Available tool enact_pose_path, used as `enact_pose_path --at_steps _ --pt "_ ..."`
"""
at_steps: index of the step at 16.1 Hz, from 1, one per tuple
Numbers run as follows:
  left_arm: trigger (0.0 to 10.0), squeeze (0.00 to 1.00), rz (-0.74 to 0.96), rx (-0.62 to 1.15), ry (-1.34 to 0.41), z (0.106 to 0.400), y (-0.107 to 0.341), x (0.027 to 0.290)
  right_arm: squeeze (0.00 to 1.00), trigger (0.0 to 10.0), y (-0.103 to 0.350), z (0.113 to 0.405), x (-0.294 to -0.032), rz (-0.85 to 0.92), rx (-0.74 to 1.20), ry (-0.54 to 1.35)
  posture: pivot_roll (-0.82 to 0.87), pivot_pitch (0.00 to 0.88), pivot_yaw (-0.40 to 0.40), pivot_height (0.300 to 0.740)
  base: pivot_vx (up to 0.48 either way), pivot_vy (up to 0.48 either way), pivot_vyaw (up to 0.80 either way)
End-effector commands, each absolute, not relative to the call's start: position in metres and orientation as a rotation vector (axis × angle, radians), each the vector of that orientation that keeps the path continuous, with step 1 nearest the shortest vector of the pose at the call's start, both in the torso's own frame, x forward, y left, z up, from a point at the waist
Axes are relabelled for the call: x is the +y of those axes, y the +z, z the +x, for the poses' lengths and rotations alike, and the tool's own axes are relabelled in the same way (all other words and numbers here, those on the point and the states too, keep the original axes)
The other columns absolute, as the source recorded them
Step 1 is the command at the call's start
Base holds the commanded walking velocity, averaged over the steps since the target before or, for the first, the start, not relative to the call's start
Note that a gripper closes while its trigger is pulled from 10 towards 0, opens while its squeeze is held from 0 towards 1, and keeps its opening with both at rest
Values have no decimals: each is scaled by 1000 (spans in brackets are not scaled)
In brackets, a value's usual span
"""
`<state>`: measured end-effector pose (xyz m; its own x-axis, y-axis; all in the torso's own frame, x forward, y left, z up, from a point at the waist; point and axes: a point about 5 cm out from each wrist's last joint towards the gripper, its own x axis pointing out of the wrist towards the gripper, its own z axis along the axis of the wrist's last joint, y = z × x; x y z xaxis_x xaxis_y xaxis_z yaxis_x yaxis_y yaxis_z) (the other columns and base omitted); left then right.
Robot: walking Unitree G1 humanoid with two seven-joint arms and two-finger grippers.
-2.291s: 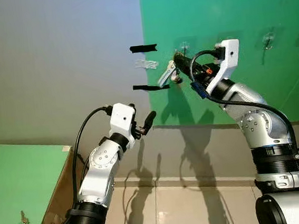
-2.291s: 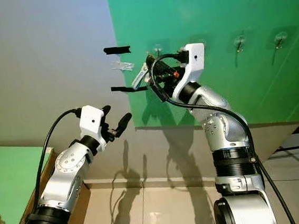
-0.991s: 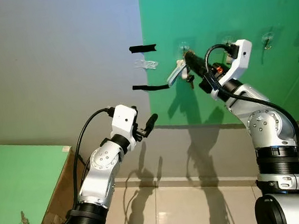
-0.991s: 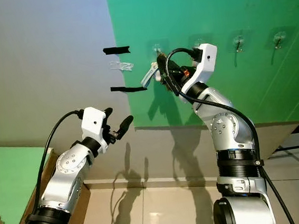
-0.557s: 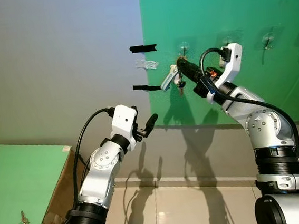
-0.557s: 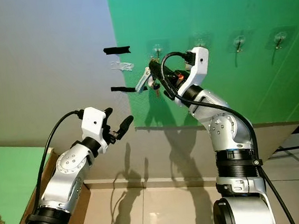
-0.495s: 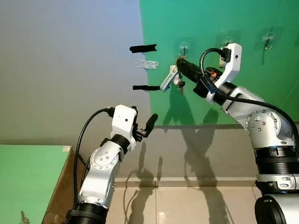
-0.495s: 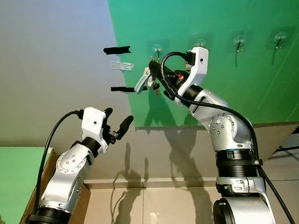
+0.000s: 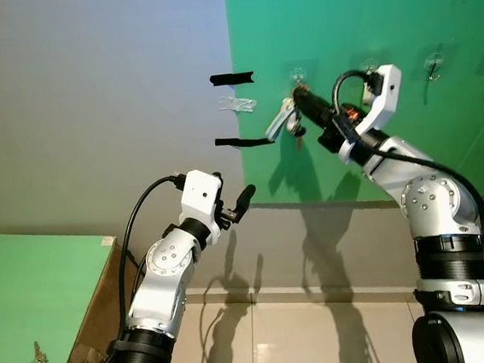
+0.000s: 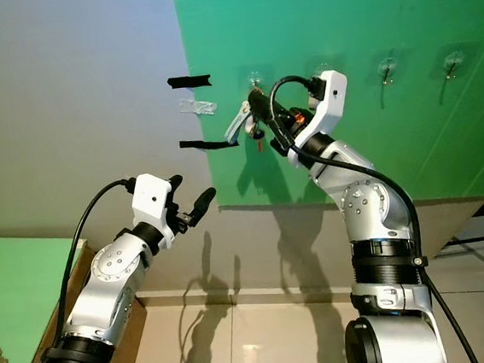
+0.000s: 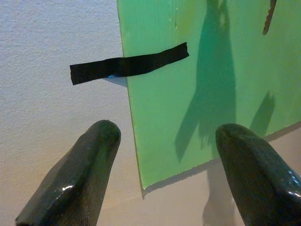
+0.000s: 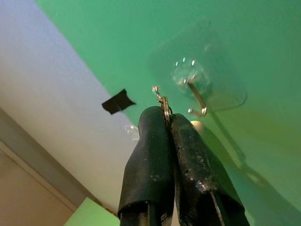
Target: Hang keys on a hook
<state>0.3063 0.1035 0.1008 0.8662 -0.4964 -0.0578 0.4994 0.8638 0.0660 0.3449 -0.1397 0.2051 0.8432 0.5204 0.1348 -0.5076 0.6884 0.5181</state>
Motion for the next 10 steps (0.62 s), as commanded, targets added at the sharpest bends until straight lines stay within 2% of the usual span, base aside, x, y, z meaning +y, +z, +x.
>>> enact_pose_path --at_steps 1,4,7,10 --pt "10000 0 94 29 -525 306 104 103 0 0 211 348 -142 577 0 562 -125 0 37 736 0 0 0" --pt "10000 0 94 29 -524 306 104 103 0 0 210 349 -139 589 10 576 -121 0 34 736 0 0 0" --pt "10000 0 91 29 -521 306 104 103 0 0 208 353 -141 787 74 577 -115 0 31 736 0 0 0" --pt "10000 0 91 31 -519 306 104 103 0 0 203 354 -143 846 108 566 -111 0 27 736 0 0 0"
